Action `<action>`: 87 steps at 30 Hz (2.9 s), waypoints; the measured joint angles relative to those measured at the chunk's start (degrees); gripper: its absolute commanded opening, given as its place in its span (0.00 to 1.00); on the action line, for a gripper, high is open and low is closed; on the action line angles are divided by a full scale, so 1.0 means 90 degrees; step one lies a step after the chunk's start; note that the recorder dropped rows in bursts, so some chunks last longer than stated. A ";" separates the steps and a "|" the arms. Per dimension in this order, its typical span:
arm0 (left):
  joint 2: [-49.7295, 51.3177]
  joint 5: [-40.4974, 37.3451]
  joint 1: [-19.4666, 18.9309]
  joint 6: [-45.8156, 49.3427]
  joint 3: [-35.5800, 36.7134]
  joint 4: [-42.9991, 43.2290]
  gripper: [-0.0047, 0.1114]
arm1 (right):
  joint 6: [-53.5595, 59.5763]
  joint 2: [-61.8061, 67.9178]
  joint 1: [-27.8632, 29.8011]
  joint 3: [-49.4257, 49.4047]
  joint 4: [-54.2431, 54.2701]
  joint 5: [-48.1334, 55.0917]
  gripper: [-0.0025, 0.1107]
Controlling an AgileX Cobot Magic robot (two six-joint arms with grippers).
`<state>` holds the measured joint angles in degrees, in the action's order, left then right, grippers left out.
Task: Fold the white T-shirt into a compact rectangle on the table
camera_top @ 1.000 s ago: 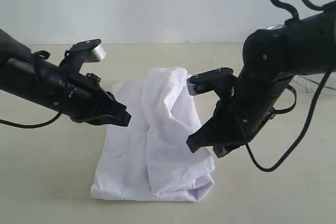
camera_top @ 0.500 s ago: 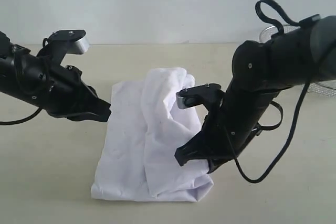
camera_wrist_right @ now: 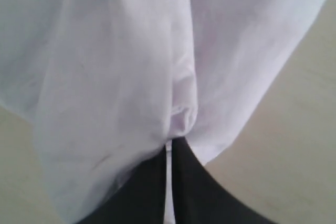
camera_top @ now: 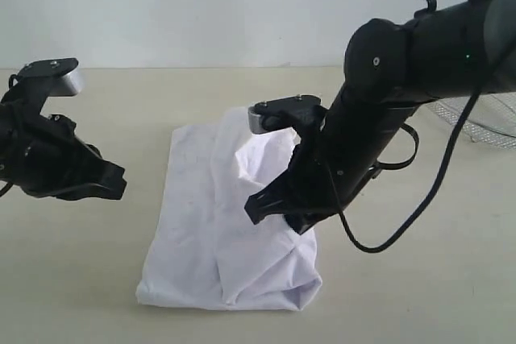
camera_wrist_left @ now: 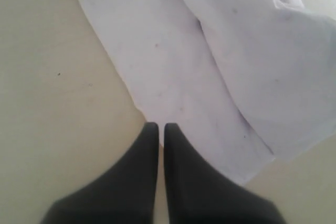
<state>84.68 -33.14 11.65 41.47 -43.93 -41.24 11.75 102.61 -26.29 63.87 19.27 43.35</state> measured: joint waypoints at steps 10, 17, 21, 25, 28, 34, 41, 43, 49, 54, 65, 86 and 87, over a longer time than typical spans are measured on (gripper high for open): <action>-0.0124 0.0000 0.0000 -0.0070 0.0069 0.0000 0.08 | 0.0361 0.0026 -0.0504 0.0057 0.0436 -0.0383 0.02; -0.0643 0.0000 -0.0039 -0.0380 0.0079 0.0156 0.08 | 0.0504 0.0278 -0.1241 0.0140 0.0475 -0.0839 0.02; -0.1017 0.0141 -0.0039 -0.0757 0.0199 0.0547 0.08 | 0.0634 0.0489 -0.1685 0.0470 0.0502 -0.0994 0.02; -0.1376 0.0291 -0.0039 -0.1298 0.0452 0.1043 0.08 | 0.0647 0.0915 -0.1900 0.0891 0.0563 -0.1133 0.02; -0.1560 0.0304 -0.0039 -0.1571 0.0626 0.1294 0.08 | 0.0677 0.1203 -0.1930 0.1208 0.0592 -0.0885 0.02; -0.1682 0.0419 -0.0039 -0.1769 0.0779 0.1291 0.08 | 0.0928 0.0772 -0.1955 0.1584 0.0408 0.0052 0.02; -0.1641 0.0811 -0.0039 -0.1334 0.0788 0.0731 0.08 | -0.1633 -0.0327 -0.0945 0.1638 -0.3251 0.0489 0.02; -0.1442 0.0921 -0.0039 -0.1260 0.0788 0.0577 0.08 | -0.1709 -0.0314 -0.0570 0.1638 -0.3377 0.0579 0.02; -0.0510 0.1194 0.0033 0.0241 0.0727 -0.0943 0.08 | -0.1559 -0.0057 -0.0113 0.1638 -0.3400 0.0524 0.02; 0.0463 0.0729 0.0136 0.2368 0.0216 -0.3055 0.08 | -0.1354 0.0326 -0.0113 0.1638 -0.3360 0.0199 0.02; 0.2218 0.0429 0.0166 0.3299 -0.0785 -0.4051 0.09 | -0.1189 0.0863 -0.0113 0.1638 -0.3018 0.0100 0.02; 0.3201 -0.0051 -0.0181 0.3340 -0.1130 -0.4842 0.43 | -0.0904 0.1324 -0.0113 0.1638 -0.3033 0.0176 0.02; 0.3233 -0.0064 -0.0181 0.3340 -0.1141 -0.4842 0.32 | -0.0904 0.1324 -0.0113 0.1638 -0.3033 0.0179 0.02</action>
<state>113.77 -33.72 10.02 71.53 -54.20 -84.82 3.61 114.53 -27.31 78.61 -8.02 44.96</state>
